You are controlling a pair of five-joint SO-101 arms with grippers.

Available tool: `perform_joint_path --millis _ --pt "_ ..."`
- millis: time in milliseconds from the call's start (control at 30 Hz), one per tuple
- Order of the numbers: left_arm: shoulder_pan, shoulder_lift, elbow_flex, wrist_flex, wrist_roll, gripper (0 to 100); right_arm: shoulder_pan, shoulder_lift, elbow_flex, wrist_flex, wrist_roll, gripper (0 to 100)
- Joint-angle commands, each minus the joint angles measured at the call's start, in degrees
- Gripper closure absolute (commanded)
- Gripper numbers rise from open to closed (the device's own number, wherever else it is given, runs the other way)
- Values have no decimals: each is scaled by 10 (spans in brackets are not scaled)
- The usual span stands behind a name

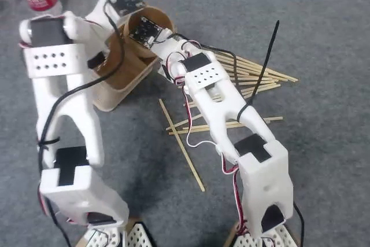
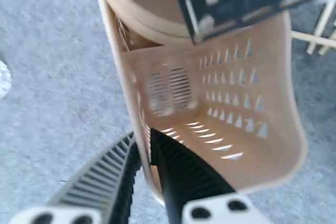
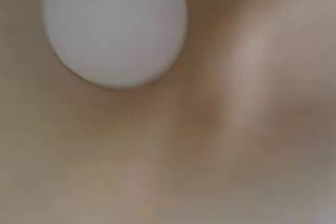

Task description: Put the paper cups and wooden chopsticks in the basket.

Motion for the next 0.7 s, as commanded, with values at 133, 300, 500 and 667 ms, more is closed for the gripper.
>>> perform_joint_path --millis 133,300,500,667 --pt "-62 -37 -7 -18 -8 987 -15 -125 -31 65 6 991" --pt "-84 -36 -2 -56 -8 987 -26 -163 -31 109 6 991" --pt "-119 -36 80 -151 -8 959 -21 -153 -28 121 4 991" --pt "-149 -36 138 -207 -8 753 -15 -130 -28 121 3 991"
